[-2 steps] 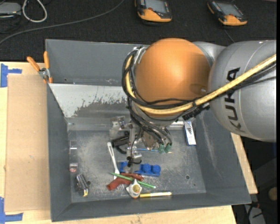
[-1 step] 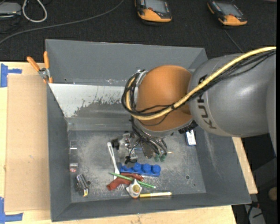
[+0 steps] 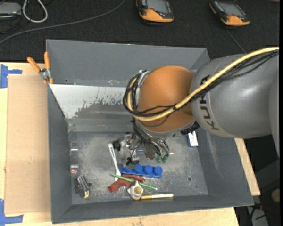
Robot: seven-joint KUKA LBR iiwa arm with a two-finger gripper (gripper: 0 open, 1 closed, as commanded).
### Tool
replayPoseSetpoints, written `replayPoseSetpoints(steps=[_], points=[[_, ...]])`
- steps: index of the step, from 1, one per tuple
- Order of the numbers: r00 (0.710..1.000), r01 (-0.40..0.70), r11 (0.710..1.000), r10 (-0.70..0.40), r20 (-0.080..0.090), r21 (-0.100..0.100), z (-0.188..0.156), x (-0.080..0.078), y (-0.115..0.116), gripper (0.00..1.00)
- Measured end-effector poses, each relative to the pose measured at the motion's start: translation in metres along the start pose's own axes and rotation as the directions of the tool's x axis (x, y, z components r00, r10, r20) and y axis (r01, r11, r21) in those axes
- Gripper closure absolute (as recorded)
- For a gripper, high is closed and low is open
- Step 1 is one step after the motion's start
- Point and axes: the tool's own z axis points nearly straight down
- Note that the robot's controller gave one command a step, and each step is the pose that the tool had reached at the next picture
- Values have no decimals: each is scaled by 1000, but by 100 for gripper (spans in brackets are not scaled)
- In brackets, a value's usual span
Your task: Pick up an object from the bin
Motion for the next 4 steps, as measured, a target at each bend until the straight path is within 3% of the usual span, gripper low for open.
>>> replayPoseSetpoints(steps=[1, 2, 3, 4], points=[[996, -89, 996, 89, -2, 0, -46, 13, -16, 100], [991, -137, 991, 137, -4, 0, -74, 29, -13, 100], [981, -196, 981, 196, -9, 3, 37, 29, -93, 0], [981, -193, 981, 193, -2, 0, 32, 27, -90, 0]])
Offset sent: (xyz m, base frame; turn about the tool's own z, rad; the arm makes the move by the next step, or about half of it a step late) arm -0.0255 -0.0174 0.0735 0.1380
